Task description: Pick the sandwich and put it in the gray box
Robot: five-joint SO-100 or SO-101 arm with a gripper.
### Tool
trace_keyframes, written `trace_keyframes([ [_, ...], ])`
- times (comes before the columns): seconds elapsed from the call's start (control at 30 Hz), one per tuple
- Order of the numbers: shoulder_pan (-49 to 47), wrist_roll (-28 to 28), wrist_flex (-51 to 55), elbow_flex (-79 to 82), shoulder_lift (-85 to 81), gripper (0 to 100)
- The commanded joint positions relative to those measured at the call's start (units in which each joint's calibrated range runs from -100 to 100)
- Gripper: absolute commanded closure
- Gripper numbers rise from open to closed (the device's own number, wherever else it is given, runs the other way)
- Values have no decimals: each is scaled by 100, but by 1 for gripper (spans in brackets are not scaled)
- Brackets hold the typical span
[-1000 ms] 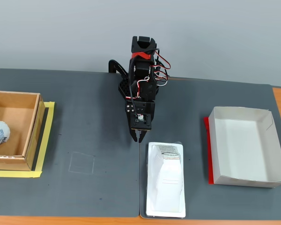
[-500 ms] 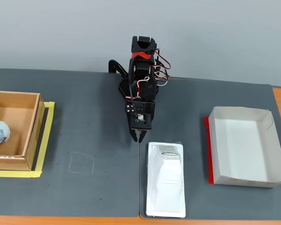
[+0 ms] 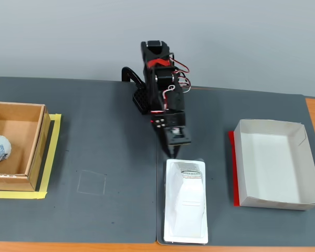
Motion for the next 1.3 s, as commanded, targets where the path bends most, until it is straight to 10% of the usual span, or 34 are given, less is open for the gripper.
trace_keyframes([
  [0.0,-304,13,13,36,-60,98],
  [1.27,24,-39,1298,-3085,2246,98],
])
